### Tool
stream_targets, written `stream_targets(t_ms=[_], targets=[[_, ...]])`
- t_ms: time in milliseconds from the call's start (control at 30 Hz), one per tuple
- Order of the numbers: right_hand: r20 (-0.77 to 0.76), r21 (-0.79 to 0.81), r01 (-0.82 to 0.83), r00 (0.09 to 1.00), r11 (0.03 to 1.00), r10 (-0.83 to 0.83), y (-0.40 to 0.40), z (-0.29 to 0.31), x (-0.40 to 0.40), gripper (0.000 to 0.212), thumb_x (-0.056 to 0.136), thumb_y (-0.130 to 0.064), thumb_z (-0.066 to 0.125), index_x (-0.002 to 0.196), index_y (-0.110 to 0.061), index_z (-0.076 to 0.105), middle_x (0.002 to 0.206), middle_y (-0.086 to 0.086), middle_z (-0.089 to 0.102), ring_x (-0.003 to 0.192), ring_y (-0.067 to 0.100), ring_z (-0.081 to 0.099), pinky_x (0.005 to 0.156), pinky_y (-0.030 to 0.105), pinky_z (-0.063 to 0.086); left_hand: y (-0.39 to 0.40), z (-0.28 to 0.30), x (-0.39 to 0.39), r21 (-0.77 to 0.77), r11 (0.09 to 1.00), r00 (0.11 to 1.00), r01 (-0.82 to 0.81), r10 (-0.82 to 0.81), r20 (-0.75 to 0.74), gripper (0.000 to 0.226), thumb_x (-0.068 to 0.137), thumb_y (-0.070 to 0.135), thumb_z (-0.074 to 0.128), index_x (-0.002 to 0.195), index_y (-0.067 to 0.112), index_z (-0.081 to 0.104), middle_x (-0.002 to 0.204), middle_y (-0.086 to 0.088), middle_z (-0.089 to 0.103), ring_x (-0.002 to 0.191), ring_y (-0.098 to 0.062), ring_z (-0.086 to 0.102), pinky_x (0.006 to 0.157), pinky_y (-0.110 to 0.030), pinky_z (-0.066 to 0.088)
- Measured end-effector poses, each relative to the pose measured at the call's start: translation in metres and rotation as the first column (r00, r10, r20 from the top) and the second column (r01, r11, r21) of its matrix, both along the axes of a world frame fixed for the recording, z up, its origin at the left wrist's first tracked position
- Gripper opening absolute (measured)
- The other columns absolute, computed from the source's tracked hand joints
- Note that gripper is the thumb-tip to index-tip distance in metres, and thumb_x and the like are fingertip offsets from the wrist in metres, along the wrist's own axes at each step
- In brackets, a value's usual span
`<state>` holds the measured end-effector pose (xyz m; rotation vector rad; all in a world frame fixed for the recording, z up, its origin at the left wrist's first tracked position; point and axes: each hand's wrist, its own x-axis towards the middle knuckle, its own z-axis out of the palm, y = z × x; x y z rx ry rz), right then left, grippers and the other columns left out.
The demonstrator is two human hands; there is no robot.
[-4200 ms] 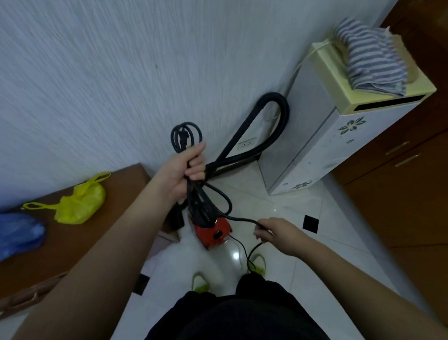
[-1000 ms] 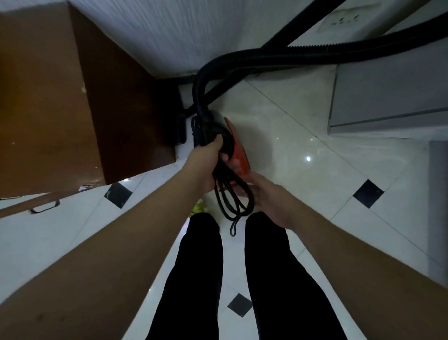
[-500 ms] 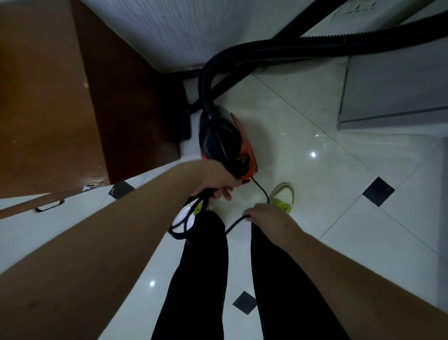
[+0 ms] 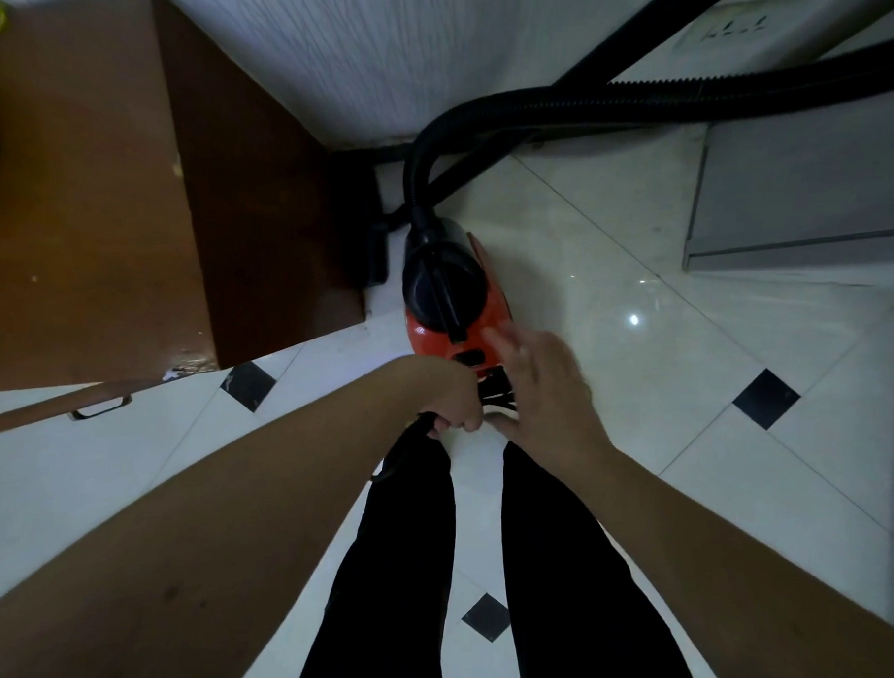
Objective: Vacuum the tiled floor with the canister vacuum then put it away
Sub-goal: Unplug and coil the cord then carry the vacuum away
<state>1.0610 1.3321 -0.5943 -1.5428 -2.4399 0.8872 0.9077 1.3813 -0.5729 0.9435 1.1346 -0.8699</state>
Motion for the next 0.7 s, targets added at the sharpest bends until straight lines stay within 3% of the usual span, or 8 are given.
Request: stream_targets(t_ms=[133, 233, 333, 400, 467, 567, 633, 700], targets=[[0.138, -0.42, -0.167, 0.96, 0.892, 0.244, 0.014, 0.0, -0.012, 0.076, 0.085, -0.033, 0.068, 0.149, -0.018, 0.031, 0.112, 0.008, 0.065, 0.1, 0.026, 0.063, 0.083, 0.036, 0.05, 0.003, 0.003, 0.018, -0.015, 0.994, 0.994, 0.11, -0.11, 0.027, 0.032, 0.087, 0.009, 0.053, 0.055, 0.007, 0.05, 0.045, -0.003, 0.047, 0.044, -0.016, 0.045, 0.054, -0.024, 0.044], [0.22, -0.423, -0.194, 0.926, 0.885, 0.308, 0.019, 0.003, -0.011, 0.054, 0.089, -0.041, 0.059, 0.137, -0.023, 0.045, 0.111, 0.003, 0.067, 0.099, 0.022, 0.064, 0.078, 0.031, 0.046, 0.0, 0.004, 0.019, -0.025, 0.977, 0.977, 0.213, -0.212, 0.025, 0.027, 0.085, 0.014, 0.058, 0.058, 0.01, 0.062, 0.046, 0.002, 0.058, 0.05, -0.013, 0.054, 0.064, -0.024, 0.049], [0.149, -0.392, -0.172, 0.957, 0.904, 0.247, 0.021, 0.0, -0.001, 0.049, 0.091, -0.037, 0.06, 0.138, -0.024, 0.049, 0.113, 0.004, 0.067, 0.104, 0.021, 0.063, 0.077, 0.028, 0.043, -0.003, 0.0, 0.009, 0.223, 0.912, 0.939, 0.344, -0.342, -0.05, 0.006, 0.077, 0.014, 0.065, 0.081, 0.012, 0.068, 0.067, 0.002, 0.06, 0.071, -0.019, 0.062, 0.077, -0.033, 0.055], [0.118, -0.423, -0.115, 0.977, 0.899, 0.18, 0.023, -0.002, 0.008, 0.036, 0.093, -0.033, 0.058, 0.127, -0.019, 0.06, 0.109, 0.008, 0.068, 0.101, 0.025, 0.063, 0.078, 0.03, 0.043, -0.002, -0.001, 0.001, 0.431, 0.82, 0.926, 0.377, -0.339, -0.166, 0.024, 0.077, 0.015, 0.063, 0.1, 0.02, 0.061, 0.074, 0.004, 0.055, 0.076, -0.02, 0.055, 0.089, -0.047, 0.045], [0.092, -0.419, -0.036, 0.992, 0.907, 0.082, 0.026, -0.006, 0.017, 0.027, 0.094, -0.03, 0.058, 0.113, -0.012, 0.067, 0.099, 0.011, 0.068, 0.092, 0.027, 0.064, 0.072, 0.03, 0.041, 0.003, -0.001, -0.005, 0.541, 0.732, 0.91, 0.414, -0.333, -0.247, 0.017, 0.078, 0.017, 0.059, 0.093, 0.024, 0.058, 0.077, 0.006, 0.056, 0.08, -0.017, 0.053, 0.105, -0.066, 0.021], [0.112, -0.454, 0.065, 0.994, 0.889, -0.016, 0.034, -0.009, 0.022, 0.022, 0.094, -0.034, 0.058, 0.094, -0.014, 0.066, 0.079, 0.004, 0.063, 0.074, 0.023, 0.061, 0.062, 0.03, 0.041, 0.016, -0.001, -0.014, 0.656, 0.62, 0.903, 0.43, -0.276, -0.33, 0.005, 0.079, 0.033, 0.059, 0.082, 0.029, 0.059, 0.073, 0.009, 0.056, 0.081, -0.015, 0.052, 0.109, -0.068, 0.007], [0.118, -0.493, 0.131, 0.99, 0.86, -0.083, 0.044, -0.01, 0.022, 0.021, 0.093, -0.036, 0.059, 0.077, -0.022, 0.056, 0.063, -0.005, 0.052, 0.06, 0.016, 0.052, 0.051, 0.023, 0.033, 0.027, -0.004, -0.022, 0.702, 0.626, 0.938, 0.34, -0.178, -0.297, 0.01, 0.077, 0.04, 0.06, 0.081, 0.031, 0.06, 0.071, 0.011, 0.054, 0.079, -0.012, 0.046, 0.108, -0.066, 0.018], [0.103, -0.551, 0.174, 0.985, 0.816, -0.141, 0.056, -0.011, 0.023, 0.029, 0.092, -0.035, 0.061, 0.066, -0.028, 0.048, 0.057, -0.007, 0.048, 0.052, 0.011, 0.049, 0.047, 0.02, 0.031, 0.037, -0.004, -0.027, 0.704, 0.679, 0.977, 0.21, -0.111, -0.184, 0.011, 0.074, 0.033, 0.06, 0.085, 0.032, 0.061, 0.073, 0.01, 0.057, 0.077, -0.012, 0.055, 0.096, -0.051, 0.046]])
